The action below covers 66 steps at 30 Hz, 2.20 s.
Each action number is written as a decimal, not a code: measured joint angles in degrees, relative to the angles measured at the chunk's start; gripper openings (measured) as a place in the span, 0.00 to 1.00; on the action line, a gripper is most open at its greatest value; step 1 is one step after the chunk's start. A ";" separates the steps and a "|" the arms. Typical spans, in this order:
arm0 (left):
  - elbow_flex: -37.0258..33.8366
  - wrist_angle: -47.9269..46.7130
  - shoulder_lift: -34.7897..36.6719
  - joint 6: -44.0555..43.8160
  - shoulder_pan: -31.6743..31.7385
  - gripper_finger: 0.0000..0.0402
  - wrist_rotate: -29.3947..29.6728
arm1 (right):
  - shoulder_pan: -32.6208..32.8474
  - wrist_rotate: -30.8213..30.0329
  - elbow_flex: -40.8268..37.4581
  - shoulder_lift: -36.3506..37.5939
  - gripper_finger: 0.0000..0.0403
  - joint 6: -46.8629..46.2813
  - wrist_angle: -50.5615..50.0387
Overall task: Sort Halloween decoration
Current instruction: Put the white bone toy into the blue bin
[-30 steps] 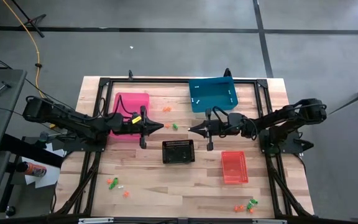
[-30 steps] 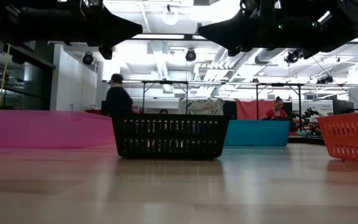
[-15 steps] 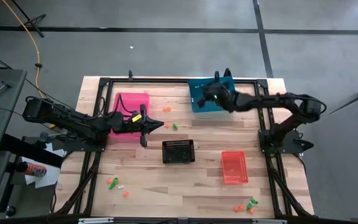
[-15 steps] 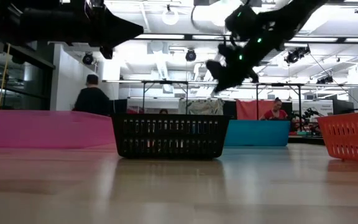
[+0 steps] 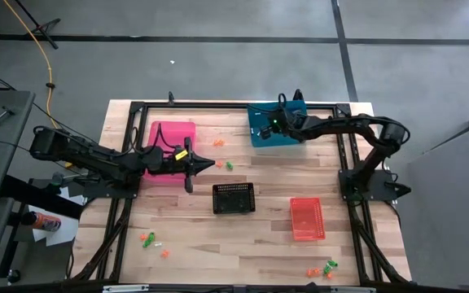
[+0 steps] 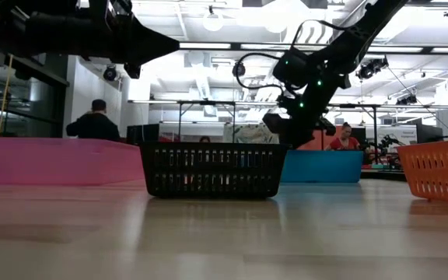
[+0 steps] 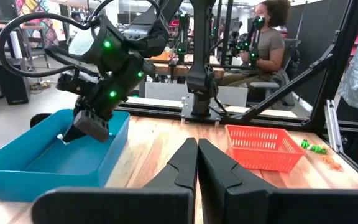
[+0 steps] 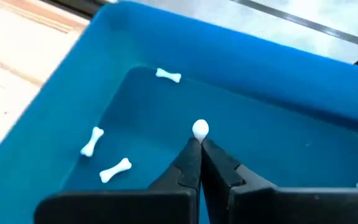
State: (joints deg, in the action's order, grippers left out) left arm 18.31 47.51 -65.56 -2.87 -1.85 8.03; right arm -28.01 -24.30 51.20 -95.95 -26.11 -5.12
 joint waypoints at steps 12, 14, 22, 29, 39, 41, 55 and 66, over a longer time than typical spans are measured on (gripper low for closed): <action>0.00 -0.06 0.00 -0.07 0.00 0.00 0.02 | 0.02 0.92 0.00 -0.08 0.00 0.94 -1.47; 0.00 -0.07 0.00 -0.05 0.00 0.00 0.02 | 0.02 0.73 0.00 -0.08 0.02 0.61 -1.77; 0.00 -0.07 0.00 -0.09 0.00 0.00 0.02 | 0.02 0.53 -0.02 -0.06 0.27 3.38 -2.06; 0.00 -0.36 0.00 -0.01 0.00 0.00 0.02 | 2.35 3.71 0.09 2.74 0.50 11.67 -2.36; 0.00 -2.87 0.00 0.38 -0.28 0.00 0.04 | 20.37 13.57 -4.98 14.36 0.51 17.18 2.72; 0.00 -2.91 0.00 0.12 -0.47 0.00 0.04 | 25.25 13.19 -8.08 16.77 0.50 17.18 7.55; 0.02 -0.42 0.00 7.60 -0.68 0.00 0.04 | 39.95 7.98 -20.98 20.99 0.48 27.27 45.02; 0.02 -0.88 0.00 8.07 -0.96 0.00 -3.97 | 35.01 8.42 -20.96 20.99 0.03 28.96 45.24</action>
State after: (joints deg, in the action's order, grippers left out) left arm 18.33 46.63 -65.56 5.19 -2.81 4.06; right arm 7.00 -15.88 30.24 -74.96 2.85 40.12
